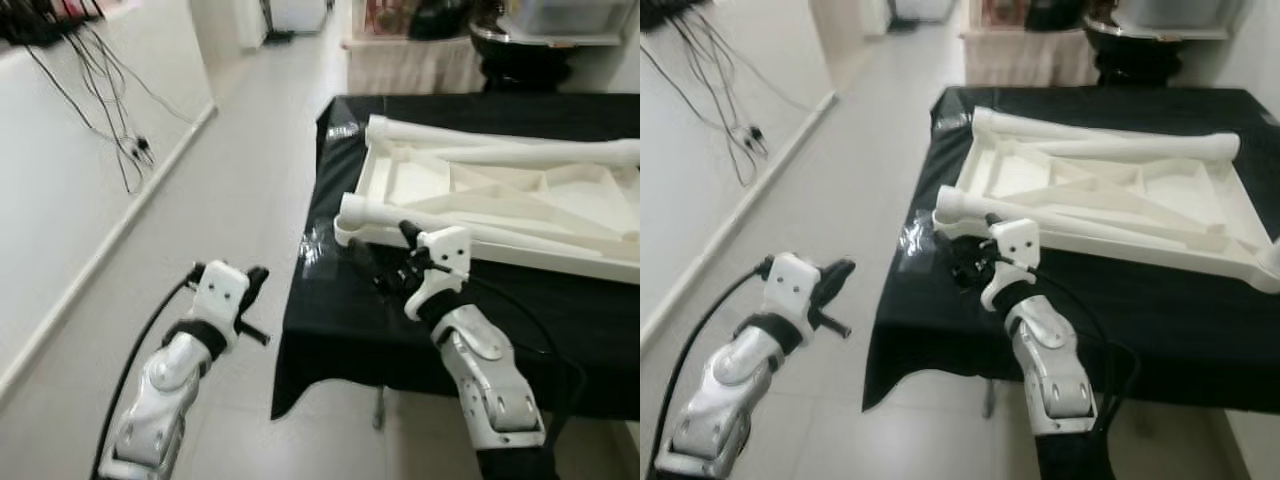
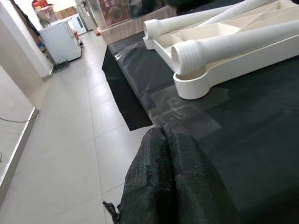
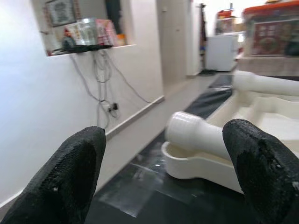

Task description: Building children table

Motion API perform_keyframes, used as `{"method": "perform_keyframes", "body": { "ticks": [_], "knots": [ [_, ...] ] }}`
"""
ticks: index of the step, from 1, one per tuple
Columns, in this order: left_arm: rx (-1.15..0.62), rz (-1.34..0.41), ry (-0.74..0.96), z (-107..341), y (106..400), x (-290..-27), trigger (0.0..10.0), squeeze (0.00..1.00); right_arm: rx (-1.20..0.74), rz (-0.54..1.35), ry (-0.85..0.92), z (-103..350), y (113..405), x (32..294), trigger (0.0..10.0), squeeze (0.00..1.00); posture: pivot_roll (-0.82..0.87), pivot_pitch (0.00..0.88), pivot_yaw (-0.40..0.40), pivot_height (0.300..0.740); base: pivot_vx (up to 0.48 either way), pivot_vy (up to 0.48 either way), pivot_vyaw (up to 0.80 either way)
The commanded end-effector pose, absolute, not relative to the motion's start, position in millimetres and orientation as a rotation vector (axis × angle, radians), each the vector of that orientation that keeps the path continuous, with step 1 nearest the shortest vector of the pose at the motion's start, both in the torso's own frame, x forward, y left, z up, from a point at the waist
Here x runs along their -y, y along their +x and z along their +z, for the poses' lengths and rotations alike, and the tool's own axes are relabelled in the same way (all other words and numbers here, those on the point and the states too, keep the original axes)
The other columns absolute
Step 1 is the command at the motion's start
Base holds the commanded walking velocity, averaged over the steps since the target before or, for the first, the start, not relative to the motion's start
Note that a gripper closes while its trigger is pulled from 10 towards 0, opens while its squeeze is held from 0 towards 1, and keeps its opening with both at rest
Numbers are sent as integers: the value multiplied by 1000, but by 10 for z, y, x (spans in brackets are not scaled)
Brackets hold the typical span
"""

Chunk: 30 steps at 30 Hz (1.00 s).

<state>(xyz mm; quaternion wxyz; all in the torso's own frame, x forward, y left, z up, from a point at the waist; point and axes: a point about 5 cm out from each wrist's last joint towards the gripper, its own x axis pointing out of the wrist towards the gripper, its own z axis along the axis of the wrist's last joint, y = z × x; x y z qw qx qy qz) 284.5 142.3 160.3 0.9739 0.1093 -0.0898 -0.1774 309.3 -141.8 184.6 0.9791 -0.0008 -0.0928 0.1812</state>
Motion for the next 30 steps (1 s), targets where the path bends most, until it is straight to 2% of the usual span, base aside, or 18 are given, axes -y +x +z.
{"method": "perform_keyframes", "body": {
  "ticks": [1,6,11,30],
  "knots": [
    [169,-365,227,1579,2830,-1425,10000,0,166,363,20,1792,3087,1416,10000,0,-61,75,56,740,0,0,0],
    [170,-377,226,1577,2824,-1403,10000,0,171,369,28,1790,3081,1413,10000,0,-62,75,54,740,0,0,0],
    [176,-398,217,1580,2807,-1363,10000,0,150,365,52,1765,3080,1408,10000,0,-65,77,57,740,272,0,-565],
    [175,-422,213,1580,2792,-1326,10000,0,151,346,53,1762,3092,1411,10000,0,-62,85,65,740,284,0,0]
  ]
}}
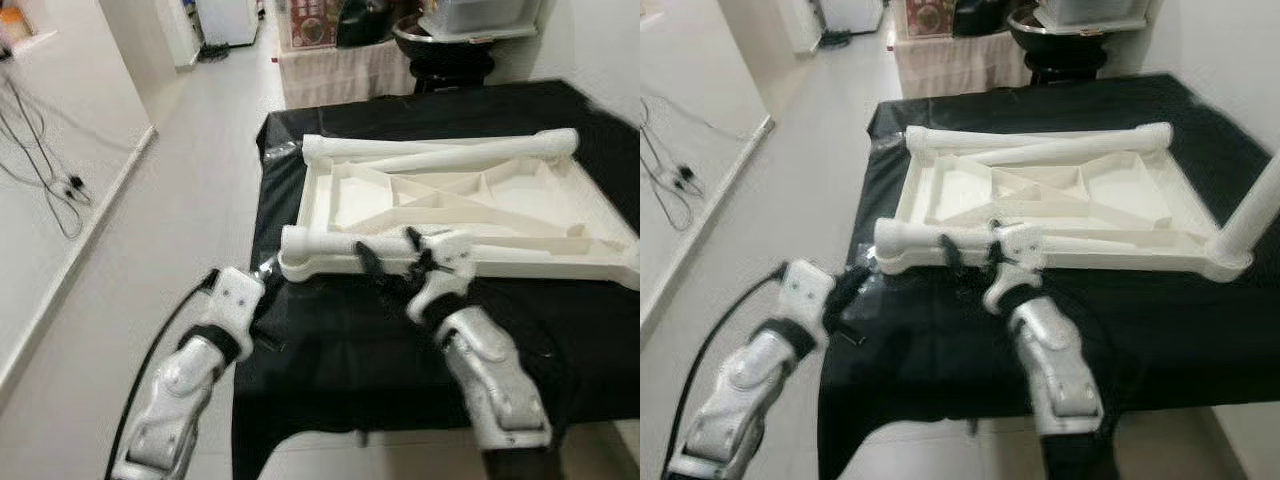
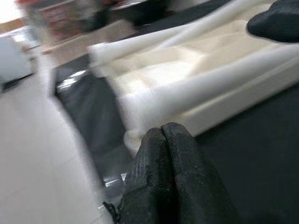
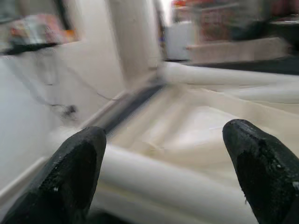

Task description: Building children table

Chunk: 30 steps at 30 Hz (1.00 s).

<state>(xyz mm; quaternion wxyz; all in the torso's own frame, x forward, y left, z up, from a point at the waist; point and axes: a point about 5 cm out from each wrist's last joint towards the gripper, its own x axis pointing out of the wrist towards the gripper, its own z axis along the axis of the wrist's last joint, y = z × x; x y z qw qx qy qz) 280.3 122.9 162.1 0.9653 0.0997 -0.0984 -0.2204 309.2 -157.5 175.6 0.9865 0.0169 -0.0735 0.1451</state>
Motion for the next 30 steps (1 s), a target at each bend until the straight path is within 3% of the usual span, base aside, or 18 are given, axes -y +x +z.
{"method": "perform_keyframes", "body": {
  "ticks": [1,9,17,30],
  "knots": [
    [175,-422,213,1580,2792,-1326,10000,0,151,346,53,1762,3092,1411,10000,0,-62,85,65,740,285,0,0],
    [184,-456,221,1598,2784,-1276,10000,0,152,346,58,1762,3098,1415,10000,0,-60,85,65,740,204,0,0],
    [203,-655,323,1714,2719,-1189,10000,0,147,340,54,1766,3110,1443,10000,0,-54,84,59,740,0,0,0],
    [270,-779,547,2022,2824,-1188,10000,0,157,325,45,1806,3131,1510,10000,0,-80,81,66,740,0,0,-800]
  ]
}}
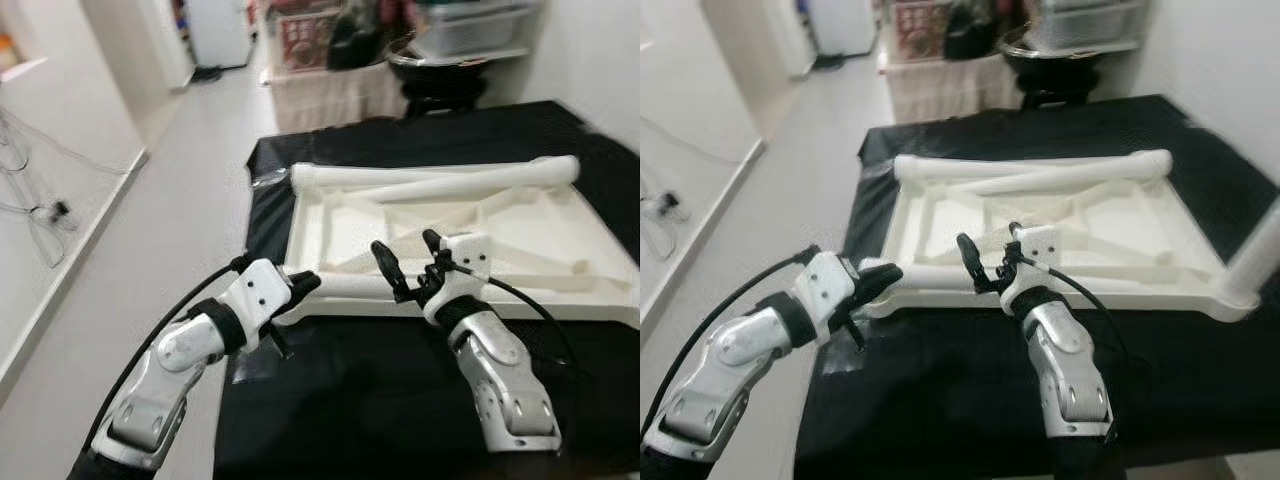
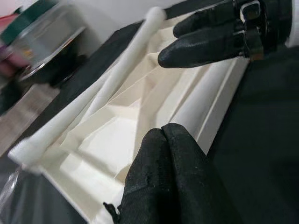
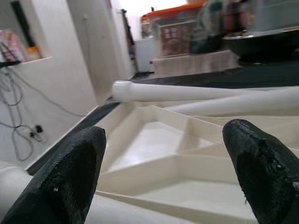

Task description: Building children table

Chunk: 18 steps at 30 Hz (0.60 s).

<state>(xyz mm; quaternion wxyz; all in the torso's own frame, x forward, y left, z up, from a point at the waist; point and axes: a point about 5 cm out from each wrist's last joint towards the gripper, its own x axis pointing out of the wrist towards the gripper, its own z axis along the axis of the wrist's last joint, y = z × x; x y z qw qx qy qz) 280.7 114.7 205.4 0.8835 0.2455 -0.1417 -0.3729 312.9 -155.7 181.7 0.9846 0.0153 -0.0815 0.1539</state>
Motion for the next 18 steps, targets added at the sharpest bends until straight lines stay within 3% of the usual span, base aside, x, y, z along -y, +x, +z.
{"method": "perform_keyframes", "body": {
  "ticks": [1,10,16,17,18],
  "knots": [
    [273,-788,583,2048,2845,-1199,10000,0,157,324,43,1804,3136,1511,10000,0,-79,78,65,740,0,0,-800],
    [269,-808,764,2162,2969,-1299,10000,0,161,312,35,1810,3161,1507,10000,0,-80,73,71,740,0,0,-800],
    [243,-827,874,2303,3123,-1395,10000,0,161,311,32,1807,3170,1484,10000,0,-85,64,73,740,0,0,0],
    [200,-871,894,2302,3145,-1403,10000,1000,162,313,29,1805,3173,1473,10000,0,-76,54,77,740,0,0,0],
    [200,-871,894,2302,3145,-1403,10000,1000,162,313,29,1805,3173,1473,10000,0,-76,54,77,740,0,0,0]
  ]
}}
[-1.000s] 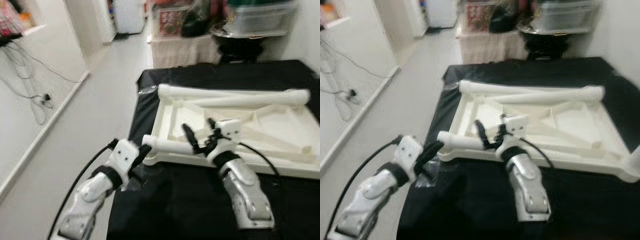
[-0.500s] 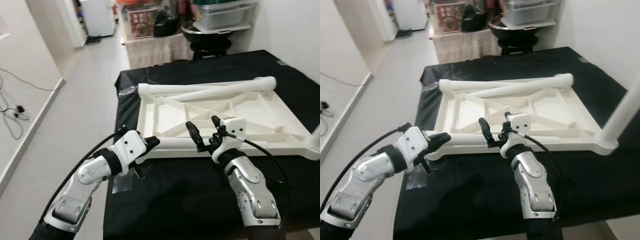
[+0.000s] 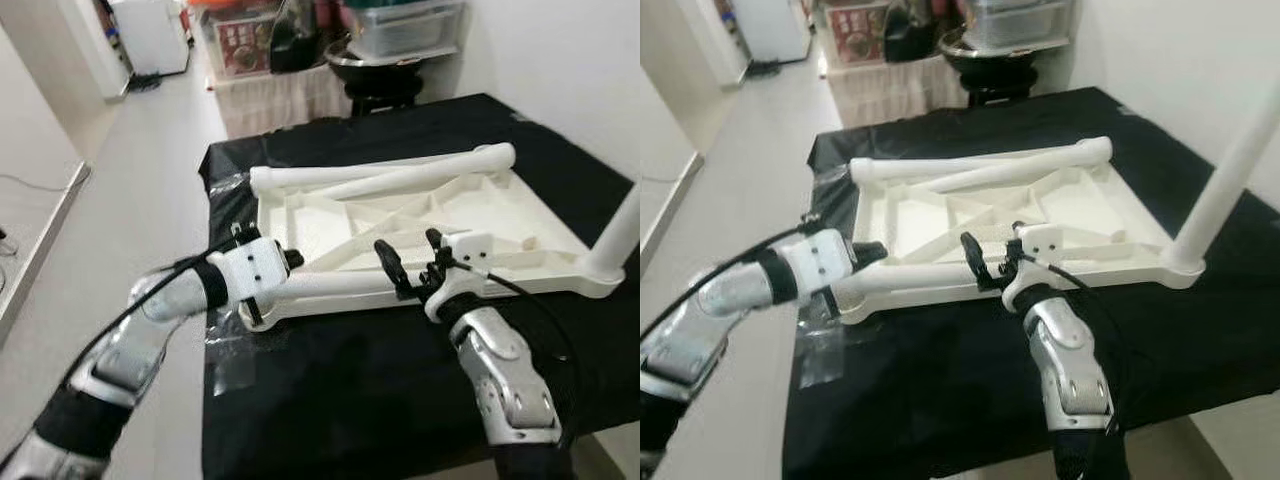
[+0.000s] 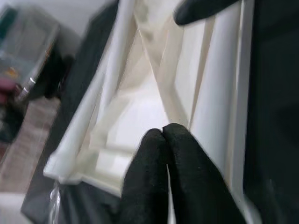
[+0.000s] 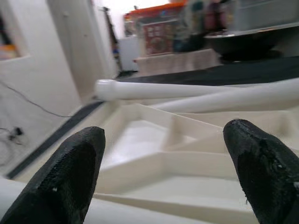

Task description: Building children table

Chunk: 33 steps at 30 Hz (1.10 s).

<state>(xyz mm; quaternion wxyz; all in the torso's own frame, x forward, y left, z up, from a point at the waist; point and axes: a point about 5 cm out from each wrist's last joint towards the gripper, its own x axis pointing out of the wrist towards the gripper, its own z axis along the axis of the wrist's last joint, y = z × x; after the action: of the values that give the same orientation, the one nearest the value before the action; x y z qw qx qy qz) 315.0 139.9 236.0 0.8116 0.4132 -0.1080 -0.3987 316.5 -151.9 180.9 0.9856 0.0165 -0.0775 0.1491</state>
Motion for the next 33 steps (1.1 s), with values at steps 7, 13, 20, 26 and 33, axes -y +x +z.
{"method": "perform_keyframes", "body": {
  "ticks": [7,13,20,26,33],
  "knots": [
    [4,-1022,1075,2347,3332,-1494,10000,1000,165,325,24,1801,3202,1422,10000,0,-65,40,84,740,0,0,0],
    [10,-1045,1138,2475,3531,-1421,10000,1000,168,331,13,1804,3194,1401,10000,0,-83,35,93,740,0,0,0],
    [30,-1122,1155,2509,3622,-1239,10000,1000,168,320,4,1806,3187,1434,10000,0,-95,36,98,740,0,0,0],
    [-15,-1248,1152,2463,3707,-989,10000,1000,161,319,-5,1793,3150,1429,10000,0,-104,60,111,740,0,0,0],
    [-54,-1269,1147,2396,3802,-850,10000,0,144,309,-3,1760,3057,1430,10000,0,-122,118,143,740,0,0,0]
  ]
}}
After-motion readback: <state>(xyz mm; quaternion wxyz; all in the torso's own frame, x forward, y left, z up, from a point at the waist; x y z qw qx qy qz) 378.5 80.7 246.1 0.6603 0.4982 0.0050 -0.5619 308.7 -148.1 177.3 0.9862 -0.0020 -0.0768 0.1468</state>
